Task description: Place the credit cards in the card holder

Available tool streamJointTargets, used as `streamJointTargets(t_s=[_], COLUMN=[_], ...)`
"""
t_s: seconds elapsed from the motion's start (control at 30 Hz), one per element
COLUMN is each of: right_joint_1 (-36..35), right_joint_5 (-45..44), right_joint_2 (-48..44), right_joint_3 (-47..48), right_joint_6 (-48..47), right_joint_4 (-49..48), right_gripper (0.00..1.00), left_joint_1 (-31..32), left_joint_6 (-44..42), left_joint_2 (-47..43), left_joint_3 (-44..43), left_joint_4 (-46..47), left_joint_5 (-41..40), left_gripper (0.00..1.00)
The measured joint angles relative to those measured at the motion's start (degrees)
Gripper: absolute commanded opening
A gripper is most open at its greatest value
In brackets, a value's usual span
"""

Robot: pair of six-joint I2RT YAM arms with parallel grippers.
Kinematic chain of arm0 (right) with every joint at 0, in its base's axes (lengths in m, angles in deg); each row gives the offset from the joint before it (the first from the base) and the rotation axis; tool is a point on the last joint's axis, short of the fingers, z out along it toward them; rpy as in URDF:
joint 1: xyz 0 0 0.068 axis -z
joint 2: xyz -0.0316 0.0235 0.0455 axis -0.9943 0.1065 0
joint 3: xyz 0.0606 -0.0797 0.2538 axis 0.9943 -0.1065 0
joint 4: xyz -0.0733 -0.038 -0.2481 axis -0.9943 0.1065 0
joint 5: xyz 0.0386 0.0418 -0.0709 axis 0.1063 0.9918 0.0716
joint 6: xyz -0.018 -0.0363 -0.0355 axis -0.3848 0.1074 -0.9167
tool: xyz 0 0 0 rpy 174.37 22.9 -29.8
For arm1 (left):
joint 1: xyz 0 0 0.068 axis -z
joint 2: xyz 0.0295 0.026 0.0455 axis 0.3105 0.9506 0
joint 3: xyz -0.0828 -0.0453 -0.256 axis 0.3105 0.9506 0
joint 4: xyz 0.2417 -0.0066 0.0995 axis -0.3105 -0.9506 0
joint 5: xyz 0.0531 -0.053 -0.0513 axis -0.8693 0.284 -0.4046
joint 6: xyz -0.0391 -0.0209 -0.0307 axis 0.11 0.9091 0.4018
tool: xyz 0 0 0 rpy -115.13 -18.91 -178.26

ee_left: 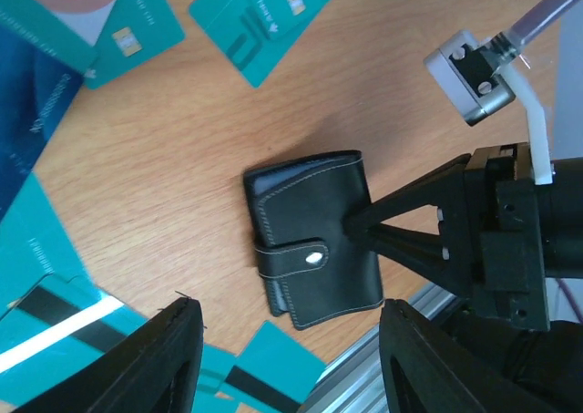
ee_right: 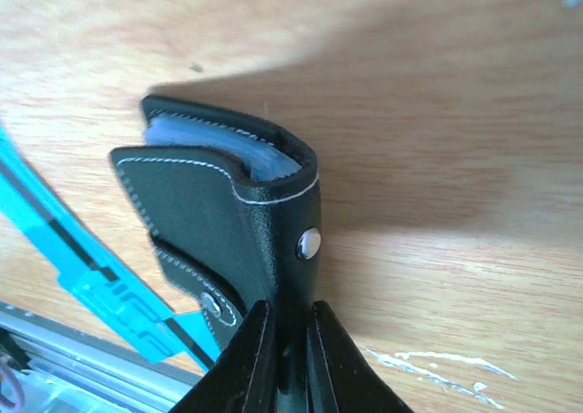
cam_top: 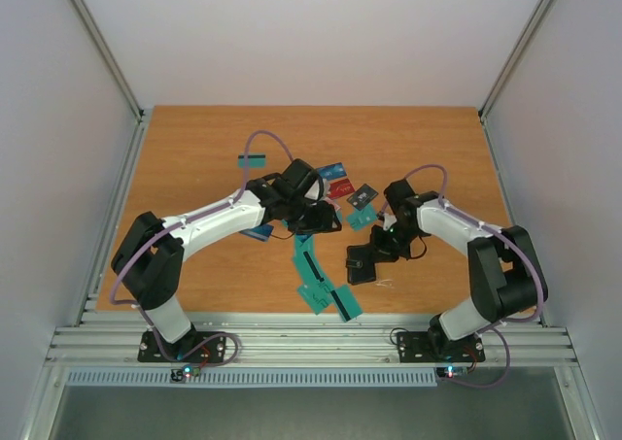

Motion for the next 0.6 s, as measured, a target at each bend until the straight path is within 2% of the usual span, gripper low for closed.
streamJointTargets(t_s=[0.17,0.43,0.6], right_joint_1=[0.0,0.02,0.0], right_joint_5=[-0.04,2.32,6.21], right_joint_2=[-2.99,-6.58,-8.96], right_joint_3=[4.09,10.8,12.66], right_joint_6=[0.55,0.72,2.03], right_joint_4=[1.07,2.58,2.82], right_gripper=[0.1,0.1,0.11], left_joint_1=[0.04,0.04,-0.83], left_joint_6=[1.57,-0.48,-1.84], left_joint_2=[0.0,-0.72,-6.93], left_joint_3=[0.0,0.24,4.59], left_joint_4=[3.34,4.48,7.43], left_joint_5=[1.53,2.14,3.02], left_gripper=[0.61,0.79,0.87])
